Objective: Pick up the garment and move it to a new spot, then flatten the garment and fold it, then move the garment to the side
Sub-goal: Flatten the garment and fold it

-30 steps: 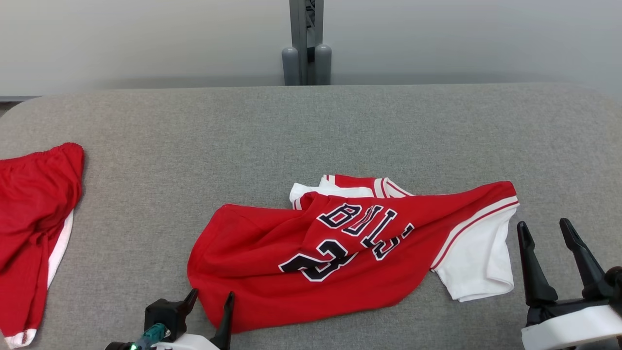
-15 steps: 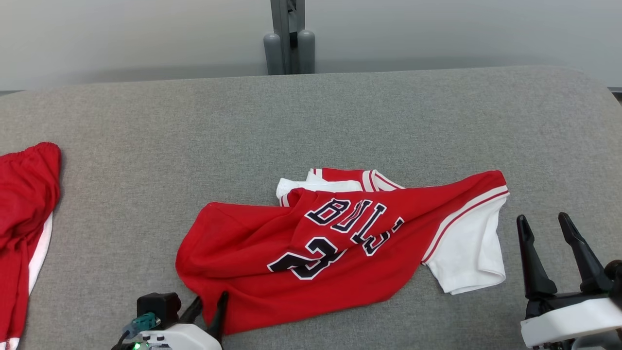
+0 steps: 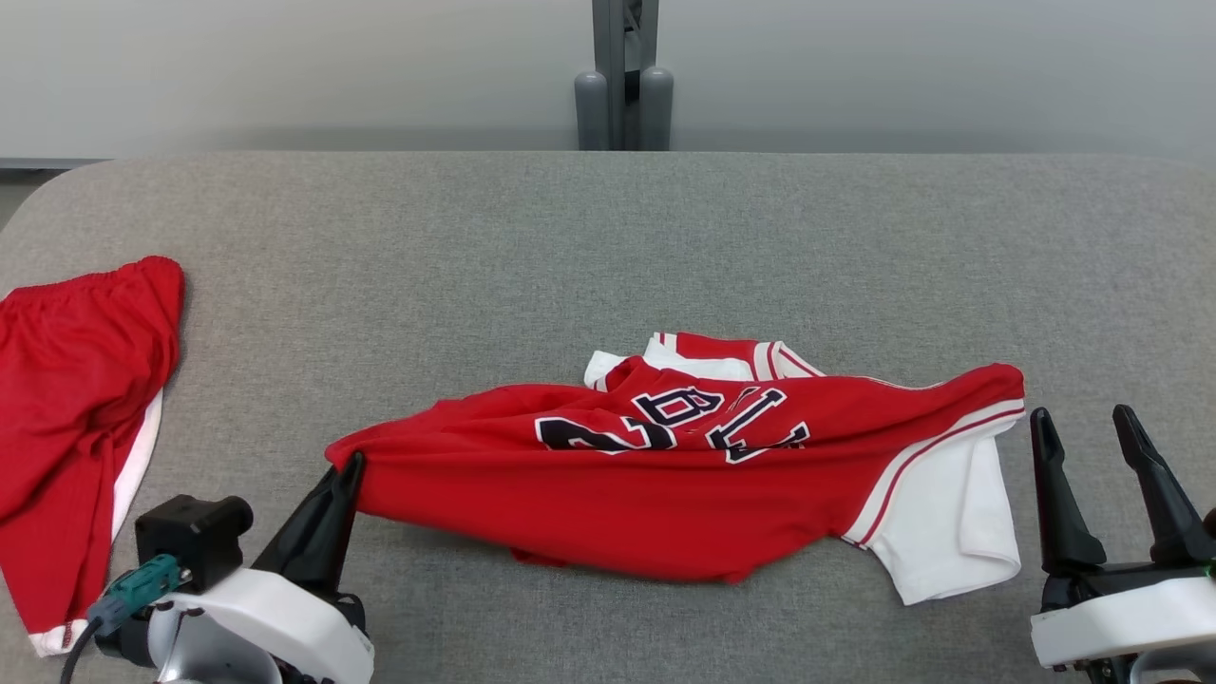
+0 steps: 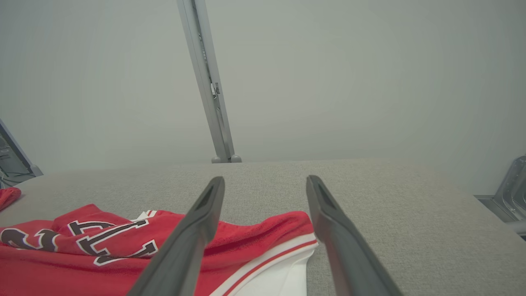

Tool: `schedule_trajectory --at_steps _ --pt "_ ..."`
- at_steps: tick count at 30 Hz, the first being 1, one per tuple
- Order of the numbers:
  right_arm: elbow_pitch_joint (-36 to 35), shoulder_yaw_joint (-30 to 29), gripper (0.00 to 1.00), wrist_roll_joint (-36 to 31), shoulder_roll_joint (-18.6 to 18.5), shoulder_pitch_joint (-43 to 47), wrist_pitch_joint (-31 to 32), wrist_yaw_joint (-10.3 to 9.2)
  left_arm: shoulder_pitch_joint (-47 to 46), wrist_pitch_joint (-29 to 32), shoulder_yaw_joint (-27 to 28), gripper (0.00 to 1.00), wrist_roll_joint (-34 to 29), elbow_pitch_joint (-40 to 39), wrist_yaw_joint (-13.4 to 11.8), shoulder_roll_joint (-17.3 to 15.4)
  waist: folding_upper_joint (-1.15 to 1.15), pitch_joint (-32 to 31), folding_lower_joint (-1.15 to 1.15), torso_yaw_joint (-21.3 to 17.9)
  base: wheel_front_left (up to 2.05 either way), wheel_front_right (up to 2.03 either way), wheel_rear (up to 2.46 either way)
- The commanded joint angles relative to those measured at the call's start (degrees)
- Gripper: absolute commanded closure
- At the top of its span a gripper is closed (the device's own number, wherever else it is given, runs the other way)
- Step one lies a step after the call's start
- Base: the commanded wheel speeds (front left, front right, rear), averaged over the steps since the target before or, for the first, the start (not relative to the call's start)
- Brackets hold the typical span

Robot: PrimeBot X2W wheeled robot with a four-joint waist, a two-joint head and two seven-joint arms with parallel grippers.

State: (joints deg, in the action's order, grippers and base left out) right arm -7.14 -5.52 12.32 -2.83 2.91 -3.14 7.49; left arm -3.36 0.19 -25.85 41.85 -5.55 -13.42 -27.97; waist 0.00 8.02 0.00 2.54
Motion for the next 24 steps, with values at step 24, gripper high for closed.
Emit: schedule_trajectory --at_steps 24 --pt "2.39 -0.69 0.00 2.28 -0.23 -1.60 -1.44 0.01 -1.43 11.64 2.05 1.00 -3.14 -21.73 -6.11 -9.11 0.00 -0.41 0.00 -1.42 0.00 0.00 0.00"
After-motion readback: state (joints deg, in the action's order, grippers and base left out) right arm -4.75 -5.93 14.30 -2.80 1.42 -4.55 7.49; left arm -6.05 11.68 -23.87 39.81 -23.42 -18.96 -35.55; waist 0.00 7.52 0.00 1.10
